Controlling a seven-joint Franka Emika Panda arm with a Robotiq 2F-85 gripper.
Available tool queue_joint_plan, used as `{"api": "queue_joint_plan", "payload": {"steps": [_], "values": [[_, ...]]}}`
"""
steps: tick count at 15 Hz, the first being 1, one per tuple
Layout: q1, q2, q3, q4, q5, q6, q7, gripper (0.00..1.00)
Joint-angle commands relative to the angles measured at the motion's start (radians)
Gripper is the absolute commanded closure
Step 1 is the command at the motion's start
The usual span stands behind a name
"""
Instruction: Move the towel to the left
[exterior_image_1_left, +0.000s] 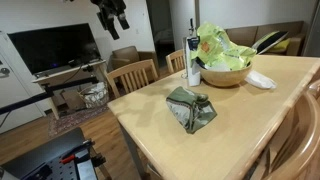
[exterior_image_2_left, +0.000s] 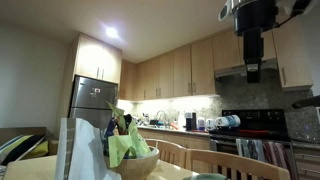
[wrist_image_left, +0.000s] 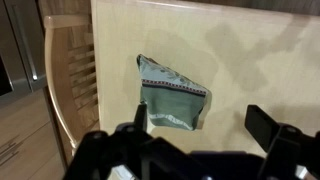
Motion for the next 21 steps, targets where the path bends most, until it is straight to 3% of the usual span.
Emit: {"api": "queue_joint_plan", "payload": {"steps": [1,3,7,10,12,14,20,21], "values": [[0.025,0.003,-0.022,0.003,-0.01,-0.005,0.008,0.0],[0.015,0.025,-0.019,0.001,-0.051,0.032,0.02,0.0],[-0.053,0.189,0.049,0.087,-0.261,0.025,0.343,0.0],[-0.088,0.348,0.118,0.197,-0.4,-0.07,0.583,0.0],[-0.008,0.453,0.064,0.279,-0.466,-0.177,0.711,0.0],[0.045,0.537,0.022,0.354,-0.456,-0.255,0.751,0.0],[0.136,0.709,-0.094,0.511,-0.359,-0.292,0.751,0.0],[0.146,0.661,-0.107,0.44,-0.392,-0.233,0.761,0.0]]}}
